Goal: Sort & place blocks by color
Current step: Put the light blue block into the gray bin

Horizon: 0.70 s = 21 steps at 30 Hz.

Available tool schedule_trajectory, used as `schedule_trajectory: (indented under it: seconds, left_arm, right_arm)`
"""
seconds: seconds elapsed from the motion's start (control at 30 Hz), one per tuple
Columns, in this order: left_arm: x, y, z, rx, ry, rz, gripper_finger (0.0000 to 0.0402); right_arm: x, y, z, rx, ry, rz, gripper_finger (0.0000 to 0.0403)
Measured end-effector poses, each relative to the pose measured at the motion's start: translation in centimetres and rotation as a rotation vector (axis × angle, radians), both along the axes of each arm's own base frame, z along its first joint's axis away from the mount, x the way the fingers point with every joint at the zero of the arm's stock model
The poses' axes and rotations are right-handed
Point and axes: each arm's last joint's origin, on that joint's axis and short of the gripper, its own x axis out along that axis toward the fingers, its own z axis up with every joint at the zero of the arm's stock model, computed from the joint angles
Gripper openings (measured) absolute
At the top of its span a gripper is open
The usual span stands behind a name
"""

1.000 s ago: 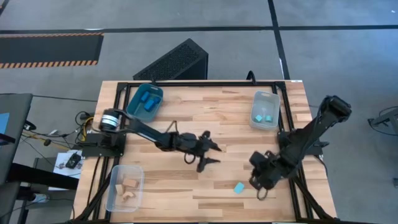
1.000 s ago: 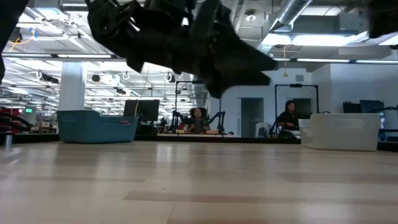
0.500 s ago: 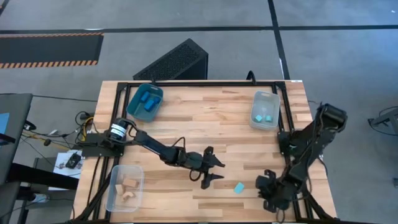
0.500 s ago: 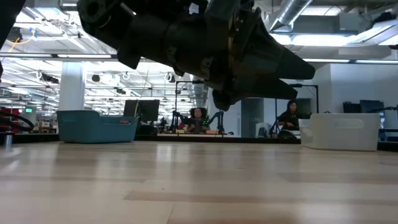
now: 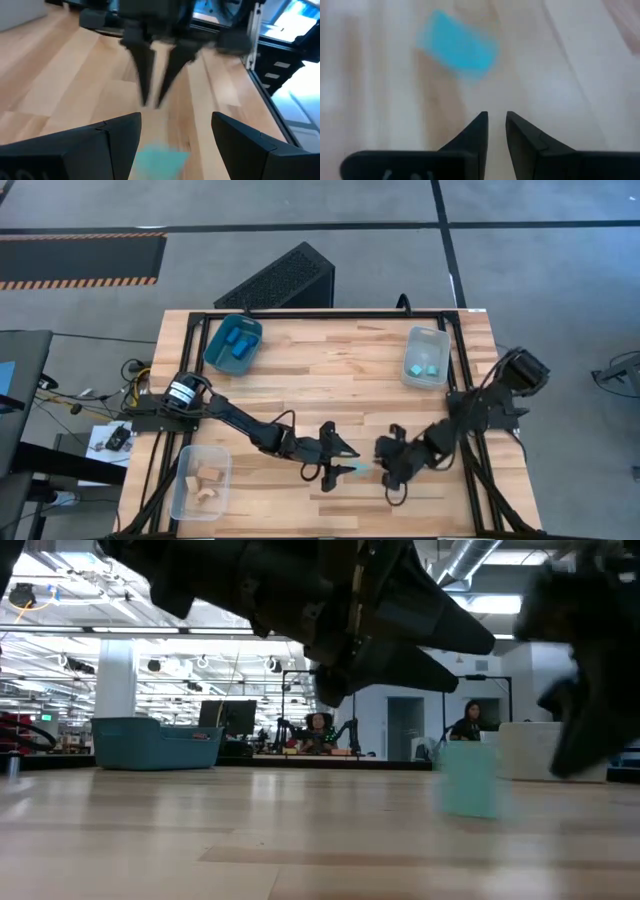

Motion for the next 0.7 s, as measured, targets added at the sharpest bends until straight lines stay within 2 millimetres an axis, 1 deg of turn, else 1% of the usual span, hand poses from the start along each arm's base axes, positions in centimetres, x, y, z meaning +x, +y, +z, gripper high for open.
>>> schedule_trajectory:
  seconds: [0.07,0.1,0.2,0.27,0.37,0.47,0.53,0.63,0.7]
  left_arm:
    - [-0.1,-0.1,0.2,0.007,0.01,0.007,0.0228]
    - [-0.2,-0.1,0.2,0.002,0.01,0.009,0.0228]
    - [-0.2,-0.1,0.2,-0.04,0.01,0.032,0.0228]
    - [-0.1,-0.1,0.2,-0.046,0.002,0.049,0.0228]
    - [-0.2,-0.3,-0.1,-0.031,0.011,0.063,0.0228]
    - [-0.4,-0.2,-0.5,0.001,0.06,0.058,0.0228]
    - [-0.6,-0.1,-0.7,0.03,0.097,0.044,0.0228]
    - [-0.8,0.2,0.1,0.023,0.111,0.046,0.0228]
    - [-1.0,0.7,0.8,-0.019,0.132,0.099,0.0228]
  right_arm:
    - [1.0,-1.1,0.9,0.022,-0.038,-0.005,0.0093]
    - [1.1,-1.6,1.4,0.024,-0.042,-0.004,0.0093]
    - [1.3,-3.0,3.3,0.017,-0.108,-0.013,0.0093]
    - [0.7,-3.5,4.5,0.013,-0.124,-0.02,0.0093]
    - [-0.7,-3.7,5.6,0.014,-0.098,-0.015,0.0093]
    - [-2.3,-3.6,5.9,-0.002,-0.037,-0.048,0.0093]
    - [-2.9,-3.2,6.0,0.012,-0.032,-0.068,0.0093]
    - [-3.5,-2.4,5.9,0.054,-0.025,-0.084,0.0093]
    - [-3.7,-2.0,5.8,0.075,-0.031,-0.123,0.0093]
